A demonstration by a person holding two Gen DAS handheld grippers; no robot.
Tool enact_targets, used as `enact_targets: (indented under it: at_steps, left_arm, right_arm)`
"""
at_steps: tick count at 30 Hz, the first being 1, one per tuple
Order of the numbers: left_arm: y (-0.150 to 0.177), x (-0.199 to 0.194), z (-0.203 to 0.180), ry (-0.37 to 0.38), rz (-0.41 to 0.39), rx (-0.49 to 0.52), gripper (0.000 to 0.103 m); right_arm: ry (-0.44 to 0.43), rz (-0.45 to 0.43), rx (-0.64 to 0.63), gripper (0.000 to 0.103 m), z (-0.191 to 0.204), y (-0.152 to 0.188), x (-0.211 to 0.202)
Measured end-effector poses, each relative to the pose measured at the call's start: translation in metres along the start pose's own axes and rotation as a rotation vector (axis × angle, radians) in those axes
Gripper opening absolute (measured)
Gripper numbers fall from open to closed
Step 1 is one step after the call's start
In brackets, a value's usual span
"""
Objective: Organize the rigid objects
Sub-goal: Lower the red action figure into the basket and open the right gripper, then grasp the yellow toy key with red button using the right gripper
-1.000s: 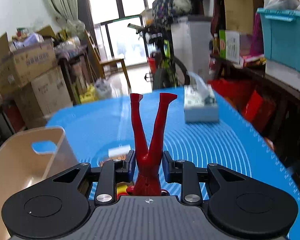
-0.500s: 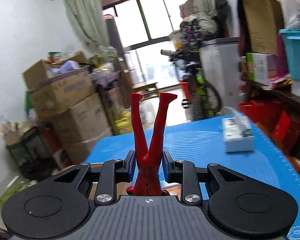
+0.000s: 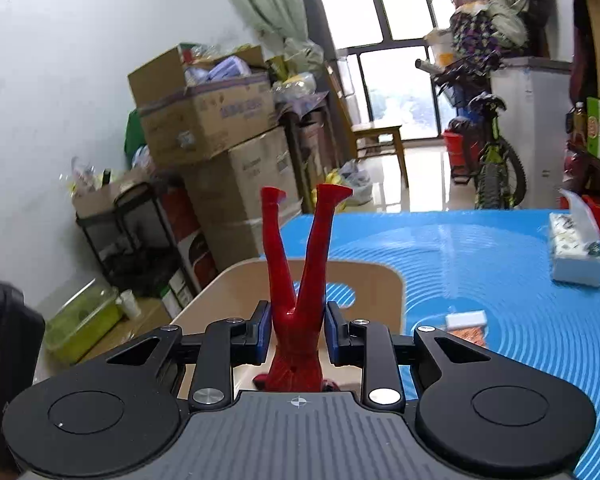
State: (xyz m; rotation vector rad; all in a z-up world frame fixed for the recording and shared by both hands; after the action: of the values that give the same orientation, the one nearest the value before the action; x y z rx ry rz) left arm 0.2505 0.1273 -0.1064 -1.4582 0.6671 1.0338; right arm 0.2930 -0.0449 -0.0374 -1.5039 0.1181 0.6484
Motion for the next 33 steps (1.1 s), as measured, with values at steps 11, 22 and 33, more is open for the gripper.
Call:
enact_targets:
  at_steps: [11, 22, 33]
  left_arm:
    - [0.000, 0.000, -0.001, -0.002, -0.002, 0.003, 0.015]
    - [-0.001, -0.003, 0.000, -0.003, -0.002, 0.004, 0.015]
    - [0.000, -0.004, 0.000, 0.000, 0.000, 0.003, 0.015]
  right_arm:
    - [-0.060, 0.286, -0.087, 0.033, 0.034, 0.048, 0.043]
    - [-0.074, 0.229, -0.025, 0.065, 0.011, 0.027, 0.019]
    - [0.132, 0.139, 0.029, 0.071, -0.077, 0.001, -0.011]
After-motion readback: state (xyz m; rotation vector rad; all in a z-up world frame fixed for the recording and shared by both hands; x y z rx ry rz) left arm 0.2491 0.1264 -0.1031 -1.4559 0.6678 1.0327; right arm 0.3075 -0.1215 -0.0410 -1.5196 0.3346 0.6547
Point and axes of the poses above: each gripper's, at about its wrist camera, not at the fingertips, and x roughly the way its jaws point, z to its left, y to its underside, the point moved 7 cm from there along x, roughly the way its jaws point, and after that the axes turned 9 degrees about -x, right-handed, at the moved point
